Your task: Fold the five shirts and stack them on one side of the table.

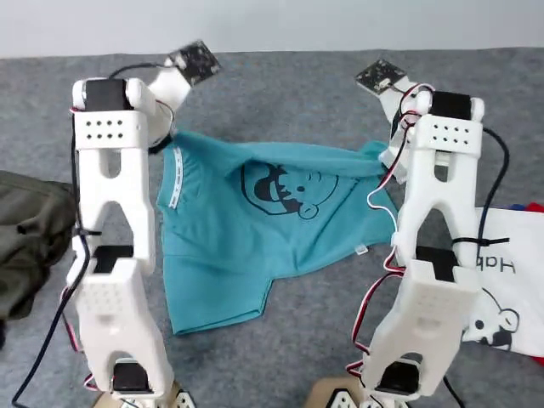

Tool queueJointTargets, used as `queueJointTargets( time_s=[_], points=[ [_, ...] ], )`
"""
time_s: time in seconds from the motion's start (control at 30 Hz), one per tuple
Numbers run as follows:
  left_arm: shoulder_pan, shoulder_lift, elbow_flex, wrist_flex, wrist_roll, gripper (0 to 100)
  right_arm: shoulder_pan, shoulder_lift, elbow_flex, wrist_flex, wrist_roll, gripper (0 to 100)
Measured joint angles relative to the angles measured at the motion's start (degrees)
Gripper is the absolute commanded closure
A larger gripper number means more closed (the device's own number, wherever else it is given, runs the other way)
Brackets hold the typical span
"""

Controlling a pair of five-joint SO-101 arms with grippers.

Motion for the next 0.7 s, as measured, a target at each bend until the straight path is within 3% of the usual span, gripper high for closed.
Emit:
queueJointTargets(
  time_s=[0.3,0.7],
  points=[
    [1.3,-22.8,32.6,0.0,-5.1,99,0.0,-4.4,0.0,9.1,0.1,98.8],
    [1.4,-38.9,56.8,-0.1,-6.2,99,-0.9,-13.8,13.2,9.2,0.1,98.8]
  ],
)
